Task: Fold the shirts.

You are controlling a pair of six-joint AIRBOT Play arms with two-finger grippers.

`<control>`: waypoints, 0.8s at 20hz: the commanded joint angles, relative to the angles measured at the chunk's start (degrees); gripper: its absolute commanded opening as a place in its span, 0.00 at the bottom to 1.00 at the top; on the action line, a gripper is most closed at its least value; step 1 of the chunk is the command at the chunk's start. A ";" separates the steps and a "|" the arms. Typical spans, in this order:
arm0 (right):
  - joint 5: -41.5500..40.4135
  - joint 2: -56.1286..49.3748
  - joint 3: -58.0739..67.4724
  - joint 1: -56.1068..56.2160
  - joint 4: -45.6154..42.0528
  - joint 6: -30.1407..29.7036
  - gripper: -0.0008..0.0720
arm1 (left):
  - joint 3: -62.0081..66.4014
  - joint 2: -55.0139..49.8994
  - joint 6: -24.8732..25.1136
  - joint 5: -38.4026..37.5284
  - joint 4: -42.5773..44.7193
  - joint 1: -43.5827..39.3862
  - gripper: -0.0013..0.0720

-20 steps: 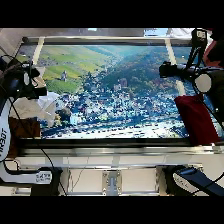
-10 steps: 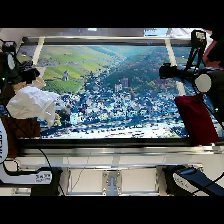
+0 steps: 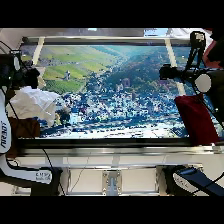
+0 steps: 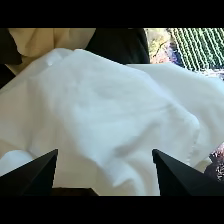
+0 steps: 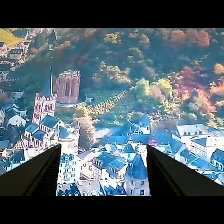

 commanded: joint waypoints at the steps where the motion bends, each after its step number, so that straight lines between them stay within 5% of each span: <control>1: 0.04 -0.02 0.00 0.04 -0.31 0.00 0.84 | 0.07 -1.95 -5.90 -1.16 -3.19 2.71 0.99; 10: -1.11 -0.02 0.00 0.04 -0.79 0.02 0.84 | 0.07 -5.18 -6.34 4.02 -16.31 6.36 0.94; 11: -1.18 -0.02 0.02 0.04 -0.79 0.02 0.84 | 0.07 -5.49 -6.32 4.35 -17.49 6.36 0.77; 13: -1.25 -0.02 0.00 0.04 -0.76 0.02 0.84 | 0.07 -6.29 -5.81 4.02 -19.30 6.36 0.08; 16: -1.31 -0.02 0.02 0.04 -0.81 0.02 0.84 | 0.09 -7.15 0.04 1.16 -24.24 6.34 0.04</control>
